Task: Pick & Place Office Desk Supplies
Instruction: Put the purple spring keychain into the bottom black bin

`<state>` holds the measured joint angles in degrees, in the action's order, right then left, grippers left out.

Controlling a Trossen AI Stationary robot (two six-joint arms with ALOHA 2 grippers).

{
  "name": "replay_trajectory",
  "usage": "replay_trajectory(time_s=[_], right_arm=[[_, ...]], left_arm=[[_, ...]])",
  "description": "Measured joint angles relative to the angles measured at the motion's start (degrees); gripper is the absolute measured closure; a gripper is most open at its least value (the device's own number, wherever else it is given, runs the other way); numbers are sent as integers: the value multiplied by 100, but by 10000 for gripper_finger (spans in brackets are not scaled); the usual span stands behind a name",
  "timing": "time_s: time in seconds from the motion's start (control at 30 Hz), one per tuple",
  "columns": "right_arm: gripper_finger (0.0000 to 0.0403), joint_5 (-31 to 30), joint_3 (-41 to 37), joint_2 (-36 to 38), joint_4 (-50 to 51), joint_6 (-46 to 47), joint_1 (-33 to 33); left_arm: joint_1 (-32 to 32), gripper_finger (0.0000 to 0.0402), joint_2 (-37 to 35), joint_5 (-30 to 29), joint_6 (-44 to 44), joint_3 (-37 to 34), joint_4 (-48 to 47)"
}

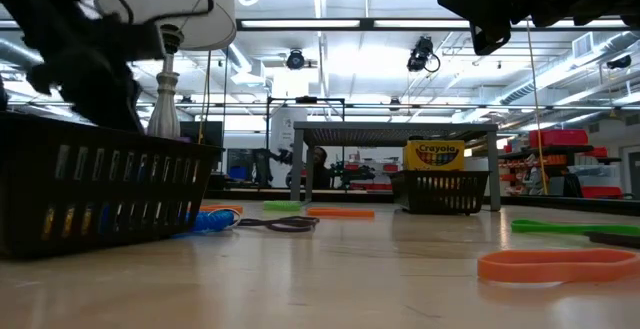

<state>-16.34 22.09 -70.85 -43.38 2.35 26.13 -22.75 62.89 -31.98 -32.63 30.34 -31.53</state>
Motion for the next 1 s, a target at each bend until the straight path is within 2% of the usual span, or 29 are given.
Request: replay_trajectory(time_s=[0.2, 0.4, 0.67, 1.0], right_arm=[[231, -1, 0, -1, 1, -22, 0], [231, -1, 0, -2, 0, -22, 0], [231, 0, 0, -2, 2, -22, 0], [231, 0, 0, -2, 0, -22, 0]], left_arm=[[-524, 383, -2, 114, 403, 51, 1224], [-1055, 383, -2, 618, 696, 51, 2209], [-1652, 383, 217, 1421, 555, 51, 2667], [-1723, 383, 1506, 1739, 47, 51, 2592]])
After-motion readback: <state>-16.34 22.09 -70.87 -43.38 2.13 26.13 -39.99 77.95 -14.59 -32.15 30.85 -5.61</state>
